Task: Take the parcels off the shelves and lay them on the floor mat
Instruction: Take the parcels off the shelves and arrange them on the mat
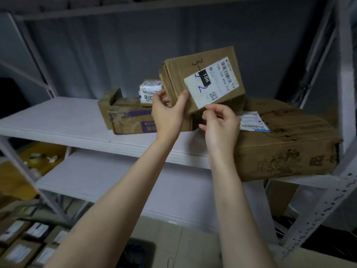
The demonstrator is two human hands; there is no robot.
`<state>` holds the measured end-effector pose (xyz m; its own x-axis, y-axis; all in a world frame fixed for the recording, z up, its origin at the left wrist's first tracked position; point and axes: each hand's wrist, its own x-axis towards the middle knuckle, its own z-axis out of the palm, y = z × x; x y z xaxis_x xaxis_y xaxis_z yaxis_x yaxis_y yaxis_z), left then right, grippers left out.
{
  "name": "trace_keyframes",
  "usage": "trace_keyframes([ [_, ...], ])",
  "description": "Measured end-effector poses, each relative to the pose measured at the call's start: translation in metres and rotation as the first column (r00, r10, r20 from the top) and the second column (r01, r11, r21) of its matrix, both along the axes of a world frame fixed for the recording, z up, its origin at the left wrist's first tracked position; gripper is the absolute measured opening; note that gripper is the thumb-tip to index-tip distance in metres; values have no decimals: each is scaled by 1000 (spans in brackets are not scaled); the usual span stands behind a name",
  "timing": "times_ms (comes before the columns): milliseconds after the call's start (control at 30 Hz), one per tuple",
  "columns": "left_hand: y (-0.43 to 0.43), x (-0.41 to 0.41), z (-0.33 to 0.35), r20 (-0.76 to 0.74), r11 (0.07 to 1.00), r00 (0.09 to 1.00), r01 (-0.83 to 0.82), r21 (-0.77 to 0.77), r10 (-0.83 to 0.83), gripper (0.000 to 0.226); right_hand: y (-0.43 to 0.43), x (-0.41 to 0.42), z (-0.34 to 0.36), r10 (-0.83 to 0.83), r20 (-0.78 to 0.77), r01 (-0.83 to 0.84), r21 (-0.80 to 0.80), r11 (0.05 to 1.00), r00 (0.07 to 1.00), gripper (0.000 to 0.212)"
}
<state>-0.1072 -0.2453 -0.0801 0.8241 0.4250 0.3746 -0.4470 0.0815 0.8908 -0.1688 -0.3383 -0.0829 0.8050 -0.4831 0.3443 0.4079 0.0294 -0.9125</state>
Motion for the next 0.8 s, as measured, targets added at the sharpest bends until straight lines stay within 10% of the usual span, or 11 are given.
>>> trace_keyframes([
  [333,152,-90,-75,-204,949,951,-267,-166,232,48,131,-23,-56,260,-201,-247,86,965,945,28],
  [800,294,-263,-212,-540,820,769,-525,-227,343,50,258,-121,-198,537,-576,-531,200,823,616,51],
])
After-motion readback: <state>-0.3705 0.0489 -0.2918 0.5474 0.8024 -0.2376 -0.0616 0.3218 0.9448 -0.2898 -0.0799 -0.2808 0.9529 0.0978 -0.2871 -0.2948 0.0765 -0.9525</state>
